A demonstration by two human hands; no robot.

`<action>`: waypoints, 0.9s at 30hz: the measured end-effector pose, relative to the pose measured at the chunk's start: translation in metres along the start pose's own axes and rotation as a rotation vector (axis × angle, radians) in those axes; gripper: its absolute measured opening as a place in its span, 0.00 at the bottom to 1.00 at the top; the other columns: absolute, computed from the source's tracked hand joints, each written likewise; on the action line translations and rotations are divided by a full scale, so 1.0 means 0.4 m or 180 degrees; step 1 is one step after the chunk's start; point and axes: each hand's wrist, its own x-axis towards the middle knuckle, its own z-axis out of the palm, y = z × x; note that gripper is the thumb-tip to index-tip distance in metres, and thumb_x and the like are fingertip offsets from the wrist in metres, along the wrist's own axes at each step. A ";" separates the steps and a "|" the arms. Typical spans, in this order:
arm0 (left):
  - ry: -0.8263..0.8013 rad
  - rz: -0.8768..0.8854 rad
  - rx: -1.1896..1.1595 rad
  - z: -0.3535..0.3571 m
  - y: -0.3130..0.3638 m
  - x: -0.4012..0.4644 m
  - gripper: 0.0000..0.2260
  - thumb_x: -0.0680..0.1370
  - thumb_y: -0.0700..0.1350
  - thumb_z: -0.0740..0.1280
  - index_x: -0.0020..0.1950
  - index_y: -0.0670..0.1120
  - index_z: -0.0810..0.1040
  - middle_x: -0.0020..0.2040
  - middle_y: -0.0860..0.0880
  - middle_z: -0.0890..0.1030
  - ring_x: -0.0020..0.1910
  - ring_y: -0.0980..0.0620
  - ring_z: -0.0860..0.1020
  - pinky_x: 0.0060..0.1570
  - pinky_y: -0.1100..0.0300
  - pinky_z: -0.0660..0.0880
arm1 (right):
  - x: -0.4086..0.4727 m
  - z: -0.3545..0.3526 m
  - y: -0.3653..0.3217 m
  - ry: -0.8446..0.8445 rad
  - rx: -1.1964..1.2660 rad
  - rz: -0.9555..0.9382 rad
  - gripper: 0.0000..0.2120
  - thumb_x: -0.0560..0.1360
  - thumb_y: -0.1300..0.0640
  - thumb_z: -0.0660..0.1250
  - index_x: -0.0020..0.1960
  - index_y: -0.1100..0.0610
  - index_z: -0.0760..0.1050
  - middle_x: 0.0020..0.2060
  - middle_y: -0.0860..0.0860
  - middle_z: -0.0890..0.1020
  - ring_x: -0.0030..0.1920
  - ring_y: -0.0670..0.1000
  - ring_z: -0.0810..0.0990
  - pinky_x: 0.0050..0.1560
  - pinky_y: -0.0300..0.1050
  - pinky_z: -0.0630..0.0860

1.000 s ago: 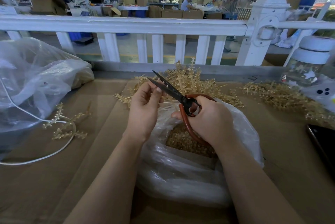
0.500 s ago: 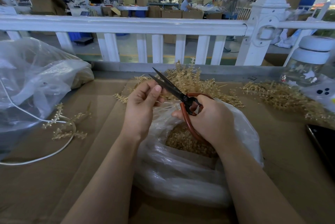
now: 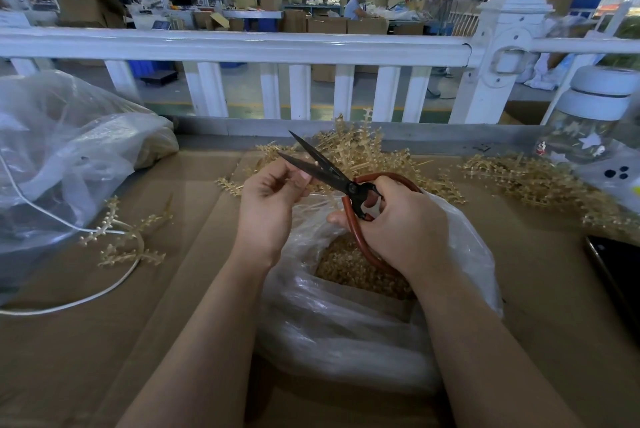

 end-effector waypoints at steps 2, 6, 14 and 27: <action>-0.0019 -0.0041 -0.0056 0.001 0.001 0.001 0.09 0.79 0.32 0.64 0.41 0.40 0.77 0.31 0.58 0.76 0.34 0.61 0.73 0.39 0.69 0.71 | 0.001 0.000 0.000 0.0002 0.0001 0.0018 0.37 0.62 0.17 0.52 0.47 0.47 0.78 0.37 0.40 0.80 0.37 0.42 0.75 0.36 0.40 0.76; -0.0053 -0.0096 -0.0142 0.001 0.009 0.001 0.09 0.79 0.33 0.63 0.41 0.40 0.77 0.33 0.57 0.78 0.34 0.60 0.74 0.40 0.68 0.71 | 0.002 0.001 0.001 -0.0032 -0.0001 0.0053 0.38 0.62 0.17 0.51 0.47 0.46 0.78 0.37 0.40 0.81 0.37 0.42 0.76 0.38 0.41 0.77; 0.0057 -0.0283 -0.0167 0.002 0.015 -0.003 0.07 0.80 0.32 0.61 0.45 0.37 0.78 0.37 0.49 0.78 0.36 0.56 0.74 0.42 0.62 0.71 | -0.001 0.004 0.004 0.0030 0.0016 -0.0050 0.37 0.63 0.17 0.52 0.43 0.47 0.78 0.33 0.41 0.80 0.34 0.42 0.76 0.34 0.39 0.74; 0.0028 -0.0275 -0.0073 0.000 0.007 0.002 0.07 0.81 0.33 0.60 0.49 0.30 0.76 0.40 0.42 0.76 0.38 0.53 0.73 0.43 0.59 0.70 | -0.003 0.010 0.009 0.0092 0.0119 -0.0127 0.36 0.64 0.18 0.55 0.44 0.48 0.80 0.34 0.41 0.81 0.34 0.43 0.77 0.35 0.41 0.77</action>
